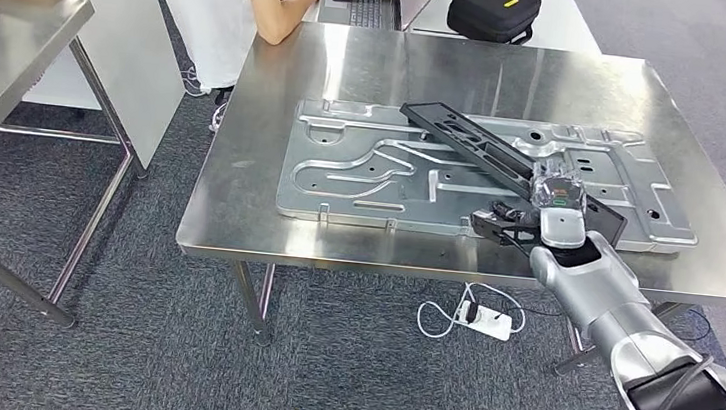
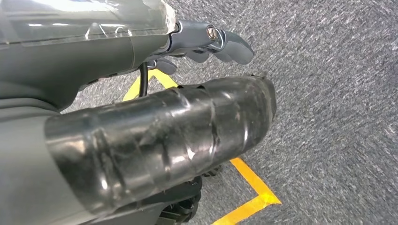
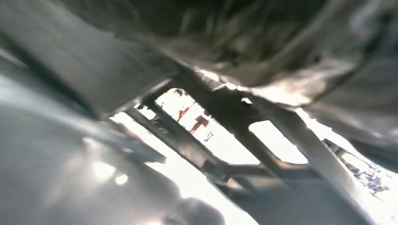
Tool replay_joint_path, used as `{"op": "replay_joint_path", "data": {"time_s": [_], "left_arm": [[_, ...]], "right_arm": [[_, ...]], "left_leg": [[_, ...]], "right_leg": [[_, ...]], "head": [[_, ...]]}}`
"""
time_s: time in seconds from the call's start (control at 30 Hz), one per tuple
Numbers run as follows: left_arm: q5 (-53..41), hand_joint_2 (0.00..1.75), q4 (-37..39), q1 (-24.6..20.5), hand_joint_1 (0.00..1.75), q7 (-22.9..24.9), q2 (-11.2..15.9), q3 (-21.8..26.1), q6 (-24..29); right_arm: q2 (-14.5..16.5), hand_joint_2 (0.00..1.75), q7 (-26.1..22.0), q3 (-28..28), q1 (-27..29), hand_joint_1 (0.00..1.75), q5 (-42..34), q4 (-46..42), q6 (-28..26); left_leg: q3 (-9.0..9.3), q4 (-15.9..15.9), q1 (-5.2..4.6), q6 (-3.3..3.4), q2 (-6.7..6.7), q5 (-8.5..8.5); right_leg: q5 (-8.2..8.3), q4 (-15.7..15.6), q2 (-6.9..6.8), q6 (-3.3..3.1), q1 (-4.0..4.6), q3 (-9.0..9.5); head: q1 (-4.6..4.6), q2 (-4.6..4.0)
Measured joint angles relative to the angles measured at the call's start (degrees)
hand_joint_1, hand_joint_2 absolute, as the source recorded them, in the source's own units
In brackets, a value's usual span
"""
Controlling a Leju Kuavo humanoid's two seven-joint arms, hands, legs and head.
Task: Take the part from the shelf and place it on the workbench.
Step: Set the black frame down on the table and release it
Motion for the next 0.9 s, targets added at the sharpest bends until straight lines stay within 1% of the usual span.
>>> {"op": "replay_joint_path", "data": {"time_s": [0.1, 0.17, 0.2, 0.23, 0.27, 0.33, 0.37, 0.4, 0.43, 0.47, 0.5, 0.53, 0.57, 0.6, 0.63, 0.67, 0.7, 0.73, 0.77, 0.8, 0.83, 0.87, 0.9], "left_arm": [[0.09, 0.0, 0.0, 0.0, 0.0, -0.09, 0.02, 0.0, -0.57], [0.22, 0.0, 0.0, -0.03, 0.0, -0.12, -0.03, 0.0, -0.99], [0.27, 0.0, 0.0, -0.04, 0.0, -0.14, -0.07, -0.01, -1.14], [0.32, 0.0, 0.0, -0.05, 0.0, -0.15, -0.11, -0.01, -1.26], [0.34, 0.0, 0.0, -0.05, 0.0, -0.16, -0.14, -0.02, -1.37], [0.39, 0.0, 0.0, -0.01, 0.0, -0.17, -0.13, -0.02, -1.57], [0.41, 0.0, 0.0, 0.01, 0.0, -0.14, -0.13, -0.02, -1.69], [0.42, 0.0, 0.0, 0.02, 0.0, -0.07, -0.13, -0.03, -1.8], [0.42, 0.0, 0.0, 0.01, 0.0, 0.05, -0.13, -0.06, -1.88], [0.42, 0.0, 0.0, -0.02, 0.0, 0.17, -0.13, -0.13, -1.94], [0.4, 0.0, 0.0, -0.07, 0.0, 0.27, -0.09, -0.27, -1.97], [0.4, 0.0, 0.0, -0.12, 0.0, 0.32, -0.01, -0.43, -1.99], [0.38, 0.0, 0.0, -0.14, 0.0, 0.3, 0.04, -0.61, -2.05], [0.37, 0.0, 0.0, -0.15, 0.0, 0.25, 0.1, -0.75, -2.14], [0.36, 0.0, 0.0, -0.12, 0.0, 0.19, 0.12, -0.83, -2.23], [0.35, 0.0, 0.0, -0.08, 0.0, 0.1, 0.09, -0.88, -2.31], [0.37, 0.0, 0.0, -0.05, 0.0, 0.03, 0.09, -0.91, -2.34], [0.38, 0.0, 0.0, -0.01, 0.0, -0.02, 0.09, -0.92, -2.35], [0.41, 0.0, 0.0, 0.01, 0.0, -0.05, 0.09, -0.94, -2.37], [0.45, 0.0, 0.0, 0.0, 0.0, -0.07, 0.09, -0.95, -2.37], [0.53, 0.0, 0.0, 0.0, 0.0, -0.06, 0.09, -0.96, -2.35], [0.64, 0.0, 0.0, -0.01, 0.0, -0.04, 0.09, -0.96, -2.34], [0.73, 0.0, 0.0, -0.01, 0.0, -0.03, 0.09, -0.96, -2.33]], "right_arm": [[-0.97, 0.0, -0.07, -0.57, 0.4, 0.0, -0.03, -0.99, 0.7], [-1.9, 0.0, -0.07, -0.85, 0.78, 0.0, -0.1, -1.59, 0.84], [-2.4, 0.0, -0.07, -1.08, 0.95, 0.0, -0.14, -1.83, 0.87], [-2.82, 0.0, -0.07, -1.38, 1.09, 0.0, -0.16, -2.03, 0.9], [-3.13, 0.0, -0.07, -1.65, 1.19, 0.0, -0.16, -2.14, 0.92], [-3.38, 0.0, -0.11, -1.97, 1.36, 0.0, -0.16, -2.2, 1.08], [-3.42, 0.0, -0.14, -2.0, 1.57, 0.0, -0.16, -2.21, 1.26], [-3.45, 0.0, -0.16, -2.0, 1.79, 0.0, -0.14, -2.22, 1.46], [-3.51, 0.0, -0.18, -2.02, 1.96, 0.0, -0.09, -2.23, 1.63], [-3.61, 0.0, -0.18, -2.06, 2.03, 0.0, -0.03, -2.29, 1.76], [-3.7, 0.0, -0.19, -2.14, 2.01, 0.0, 0.05, -2.37, 1.8], [-3.82, 0.0, -0.19, -2.23, 1.96, 0.0, 0.14, -2.45, 1.81], [-3.94, 0.0, -0.22, -2.33, 1.96, 0.0, 0.2, -2.51, 1.83], [-4.13, 0.0, -0.25, -2.46, 1.97, 0.0, 0.26, -2.52, 1.83], [-4.34, 0.0, -0.37, -2.57, 2.04, 0.0, 0.3, -2.52, 1.8], [-4.52, 0.0, -0.53, -2.69, 2.12, 0.0, 0.31, -2.52, 1.75], [-4.7, 0.0, -0.68, -2.8, 2.18, 0.0, 0.31, -2.52, 1.67], [-4.83, 0.0, -0.86, -2.91, 2.25, 0.0, 0.3, -2.53, 1.6], [-4.96, 0.0, -0.96, -3.04, 2.39, 0.0, 0.28, -2.57, 1.54], [-5.06, 0.0, -1.01, -3.21, 2.63, 0.0, 0.26, -2.61, 1.49], [-5.13, 0.0, -1.05, -3.42, 2.97, 0.0, 0.23, -2.64, 1.46], [-5.16, 0.0, -1.06, -3.63, 3.4, 0.0, 0.19, -2.67, 1.44], [-5.2, 0.0, -1.06, -3.84, 3.82, 0.0, 0.15, -2.68, 1.42]], "left_leg": [[0.05, 0.08, -0.09, 0.3, 0.02, 0.08], [0.27, -0.49, 0.09, 0.64, 0.14, 0.67], [0.45, -1.1, 0.28, 0.82, 0.29, 1.08], [0.61, -1.73, 0.49, 1.0, 0.47, 1.52], [0.69, -2.23, 0.7, 1.11, 0.68, 1.88], [0.49, -2.39, 0.88, 1.13, 1.06, 2.14], [0.28, -2.3, 1.01, 1.01, 1.25, 2.21], [0.02, -2.15, 1.2, 0.84, 1.42, 2.29], [-0.32, -1.89, 1.47, 0.58, 1.55, 2.37], [-0.72, -1.49, 1.79, 0.21, 1.64, 2.4], [-1.17, -0.99, 2.05, -0.3, 1.71, 2.38], [-1.54, -0.55, 2.25, -0.87, 1.74, 2.38], [-1.78, -0.18, 2.25, -1.44, 1.69, 2.43], [-1.97, 0.02, 2.18, -1.98, 1.62, 2.59], [-2.06, 0.03, 2.13, -2.48, 1.52, 2.86], [-2.23, 0.06, 2.12, -2.94, 1.43, 3.1], [-2.68, 0.37, 2.22, -3.29, 1.4, 2.8], [-3.28, 1.4, 2.31, -3.49, 1.39, 1.64], [-4.2, 3.54, 2.35, -3.52, 1.37, -0.45], [-5.32, 6.73, 2.3, -3.41, 1.39, -3.18], [-6.38, 10.51, 2.16, -3.25, 1.39, -5.85], [-7.1, 13.9, 1.97, -3.03, 1.39, -7.75], [-7.18, 15.97, 1.73, -2.71, 1.38, -8.65]], "right_leg": [[0.14, -0.02, 0.13, 0.24, -0.16, 0.04], [0.25, -0.13, 0.19, 0.63, -0.24, 0.1], [-0.2, 0.12, -0.01, 0.86, -0.24, 0.04], [-1.32, 1.17, -0.35, 1.16, -0.29, -0.33], [-3.14, 3.4, -0.79, 1.49, -0.44, -1.11], [-7.35, 10.23, -1.35, 2.36, -1.06, -3.56], [-8.57, 13.13, -1.47, 2.84, -1.5, -4.47], [-8.7, 14.31, -1.58, 3.35, -1.97, -4.6], [-7.76, 13.26, -1.73, 3.91, -2.44, -3.65], [-6.11, 10.13, -1.96, 4.54, -2.95, -1.64], [-4.96, 6.07, -2.17, 5.22, -3.33, 0.69], [-3.84, 2.97, -2.13, 5.51, -3.39, 2.5], [-3.36, 1.04, -2.06, 5.37, -3.39, 3.57], [-3.44, 0.57, -1.88, 4.85, -3.19, 3.72], [-3.14, 1.01, -1.69, 4.06, -2.96, 3.35], [-3.09, 1.02, -1.73, 3.29, -2.95, 2.94], [-2.86, 1.06, -1.79, 2.59, -2.9, 2.48], [-2.45, 1.03, -1.82, 1.91, -2.84, 1.96], [-1.94, 0.98, -1.87, 1.22, -2.7, 1.4], [-1.48, 1.0, -1.9, 0.69, -2.47, 0.86], [-1.02, 1.03, -1.87, 0.28, -2.11, 0.27], [-0.58, 1.08, -1.89, -0.01, -1.69, -0.34], [-0.16, 1.13, -1.88, -0.22, -1.28, -0.91]], "head": [[0.0, 0.0], [-0.01, 0.0], [0.0, 0.0], [0.0, -0.01], [0.02, -0.01], [0.02, -0.02], [0.03, -0.01], [0.02, -0.01], [0.02, -0.01], [0.02, -0.01], [0.02, -0.01], [0.02, -0.01], [0.02, -0.01], [0.02, -0.01], [0.01, -0.01], [0.01, -0.01], [-0.04, -0.01], [-0.08, -0.01], [-0.12, -0.01], [-0.16, 0.0], [-0.16, 0.0], [-0.15, 0.0], [-0.15, 0.0]]}}
